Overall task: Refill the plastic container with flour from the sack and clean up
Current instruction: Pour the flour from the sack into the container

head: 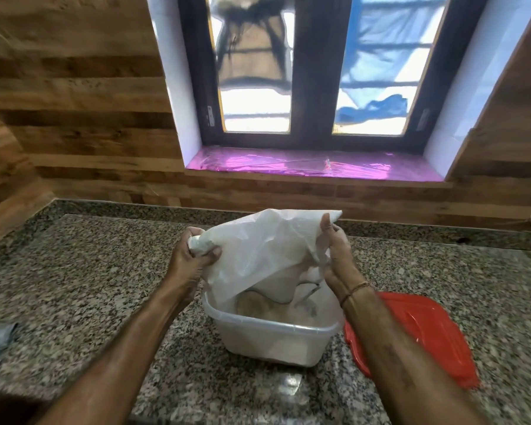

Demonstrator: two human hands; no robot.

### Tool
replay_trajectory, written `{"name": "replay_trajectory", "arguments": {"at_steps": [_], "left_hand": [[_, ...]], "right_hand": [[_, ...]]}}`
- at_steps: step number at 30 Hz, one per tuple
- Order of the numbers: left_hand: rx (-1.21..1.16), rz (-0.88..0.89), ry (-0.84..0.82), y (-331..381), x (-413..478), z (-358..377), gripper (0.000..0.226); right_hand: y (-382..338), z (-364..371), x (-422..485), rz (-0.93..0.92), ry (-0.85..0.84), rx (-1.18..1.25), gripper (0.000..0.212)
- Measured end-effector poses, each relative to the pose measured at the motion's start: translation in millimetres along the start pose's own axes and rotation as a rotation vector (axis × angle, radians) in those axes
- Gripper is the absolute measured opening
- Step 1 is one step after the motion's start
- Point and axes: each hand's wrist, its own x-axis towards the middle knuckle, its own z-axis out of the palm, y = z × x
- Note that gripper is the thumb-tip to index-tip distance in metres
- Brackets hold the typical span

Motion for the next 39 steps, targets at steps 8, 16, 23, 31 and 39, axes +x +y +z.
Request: {"name": "replay_trajectory", "arguments": {"at_steps": [8, 16, 23, 31, 39], "left_hand": [[0.154, 0.094, 0.036, -0.8, -2.5, -2.5, 0.042], [0.339, 0.121, 0.142, -0.3, -4.0, 1.9, 0.045], [0.304, 0.074, 0.187, 1.8, -9.5, 7.8, 0.043], [0.349, 0.102, 0.044, 13.3, -14.0, 18.1, 0.031], [0.884, 0.259, 0.089, 32.4, 8.5, 41.3, 0.024]], "right_hand": [[-14.8, -3.4, -8.1, -0.132, -0.080, 0.122, 0.039], [-19.6, -11.7, -8.0, -0.050, -0.053, 0.112, 0.051], [-22.7, -28.6, -6.4, -0.111, -0.086, 0.143, 0.017], [-52.4, -44.5, -10.6, -0.346, -0.008, -0.236, 0.014], [-82.5, -45.8, -9.6, -0.430, 0.018, -0.590, 0.013]]}}
